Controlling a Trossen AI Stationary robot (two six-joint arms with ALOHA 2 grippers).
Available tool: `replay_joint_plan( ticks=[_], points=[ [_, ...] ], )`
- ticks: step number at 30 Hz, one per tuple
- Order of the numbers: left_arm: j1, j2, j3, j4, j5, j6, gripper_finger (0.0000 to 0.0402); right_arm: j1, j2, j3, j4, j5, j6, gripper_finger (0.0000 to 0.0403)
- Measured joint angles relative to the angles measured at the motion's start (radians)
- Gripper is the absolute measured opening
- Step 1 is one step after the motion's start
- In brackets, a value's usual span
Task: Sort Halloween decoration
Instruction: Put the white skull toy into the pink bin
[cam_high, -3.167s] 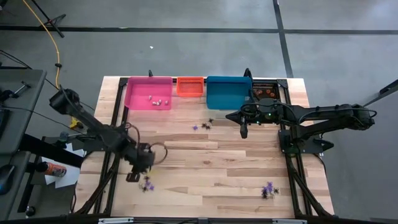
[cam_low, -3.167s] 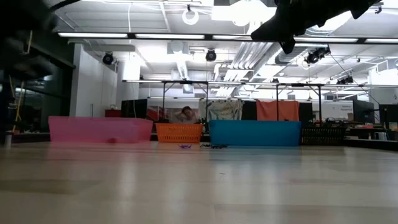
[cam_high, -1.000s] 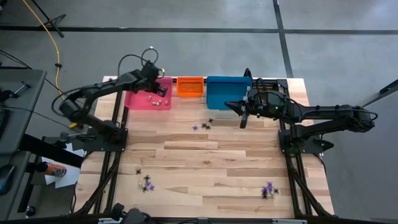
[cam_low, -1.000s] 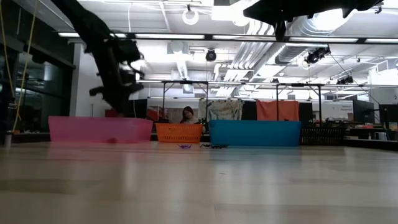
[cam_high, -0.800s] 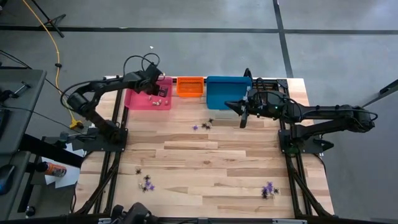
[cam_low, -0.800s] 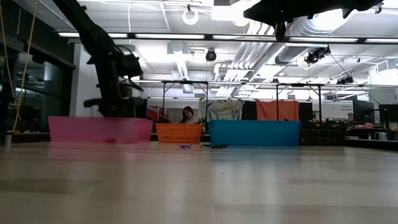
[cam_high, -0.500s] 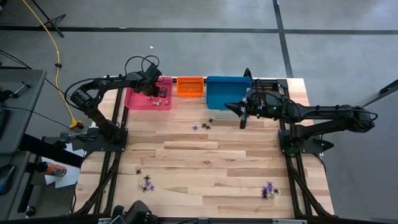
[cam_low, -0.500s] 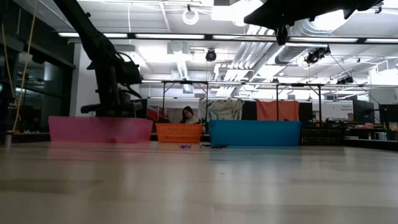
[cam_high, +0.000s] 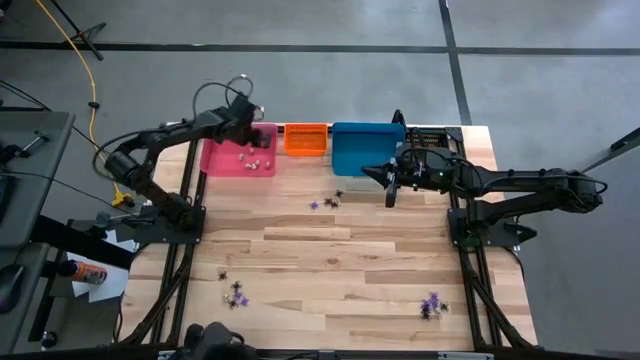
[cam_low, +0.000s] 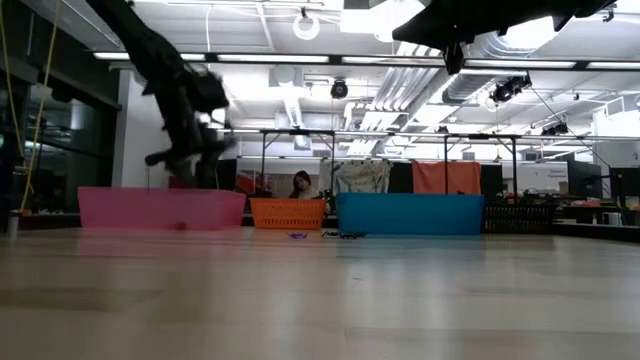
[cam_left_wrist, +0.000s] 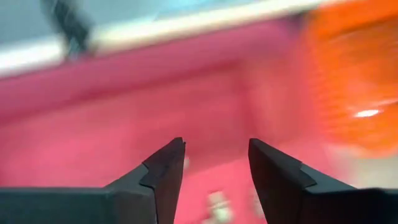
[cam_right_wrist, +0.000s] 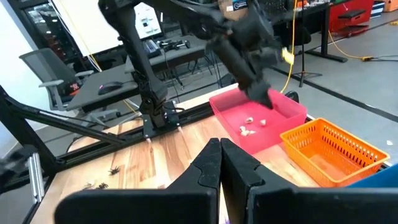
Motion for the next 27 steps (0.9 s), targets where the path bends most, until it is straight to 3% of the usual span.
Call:
replay_joint_plan(
  ticks=[6, 13, 16, 20, 27],
  points=[
    [-0.074, -0.249, 0.008, 0.167, 0.196, 0.061, 0.016, 0.0, 0.0, 0.0, 0.05, 0.01, -0.003, 0.0],
    [-0.369, -0.538, -0.155, 0.568, 0.345, 0.079, 0.0102, 0.0, 0.0, 0.0, 0.11, 0.04, -0.003, 0.0],
    [-0.516, -0.61, -0.258, 0.708, 0.337, 0.056, 0.0064, 0.0, 0.0, 0.0, 0.126, 0.039, -0.003, 0.0],
    [-0.664, -0.662, -0.343, 0.778, 0.241, 0.031, 0.0011, 0.002, 0.0, 0.0, 0.138, 0.019, 0.007, 0.0],
    [-0.742, -0.677, -0.362, 0.785, 0.114, 0.081, 0.0027, 0.003, 0.0, 0.0, 0.142, -0.018, 0.005, 0.0]
  ],
)
